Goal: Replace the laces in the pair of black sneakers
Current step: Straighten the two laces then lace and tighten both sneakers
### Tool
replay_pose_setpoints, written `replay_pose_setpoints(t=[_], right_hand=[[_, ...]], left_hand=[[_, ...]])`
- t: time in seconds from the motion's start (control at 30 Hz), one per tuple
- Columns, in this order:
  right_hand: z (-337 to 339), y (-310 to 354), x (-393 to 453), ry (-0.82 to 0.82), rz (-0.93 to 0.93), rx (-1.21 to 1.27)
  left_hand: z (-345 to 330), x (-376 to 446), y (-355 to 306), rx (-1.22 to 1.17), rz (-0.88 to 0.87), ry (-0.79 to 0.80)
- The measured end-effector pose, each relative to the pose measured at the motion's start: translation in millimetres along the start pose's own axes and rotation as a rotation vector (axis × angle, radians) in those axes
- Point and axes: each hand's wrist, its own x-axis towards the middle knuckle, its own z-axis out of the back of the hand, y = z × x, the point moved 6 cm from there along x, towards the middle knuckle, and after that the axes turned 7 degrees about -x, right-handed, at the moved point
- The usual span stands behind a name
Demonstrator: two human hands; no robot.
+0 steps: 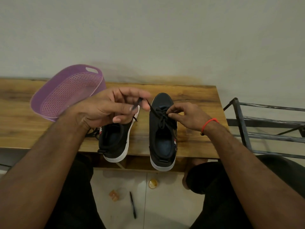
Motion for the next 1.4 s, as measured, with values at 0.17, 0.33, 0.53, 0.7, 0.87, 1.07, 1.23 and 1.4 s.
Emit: replay_pose_setpoints(t=[0.17,0.33,0.53,0.7,0.87,1.07,1.23,1.4], right_hand=[[0.5,1.3,-1.3,-0.001,-0.008,0.004],[0.1,0.5,0.1,-0.005,-0.010,-0.016],[0.1,-0.3,0.6,-0.009,-0.001,-0.024],[-0.8,-1.4,1.5,-0.004,0.005,-0.017],[0.4,-1.9,2.3,-0.005,0.014,0.039],[3.9,-4.6,4.5,-0.034,0.024,0.113],[4.4,-6.7,6.5,-0.038,0.022,0.162],[2.4,-6.3,7.0,-0.022,0.022,0.169]], left_hand=[[36.8,3.3,-1.3,0.062,-0.099,-0.600],[52.9,-0.9,3.4,0.356,-0.135,-0.905],[39.2,11.4,22.4,0.342,-0.103,-0.892],[31.4,20.2,34.9,0.463,-0.112,-0.896],[22.7,31.2,49.4,0.790,-0.077,-0.837],[10.8,39.1,58.3,0.871,-0.046,-0.763],[9.2,41.8,59.8,0.802,-0.053,-0.753],[12.3,43.2,61.0,0.771,-0.048,-0.775]])
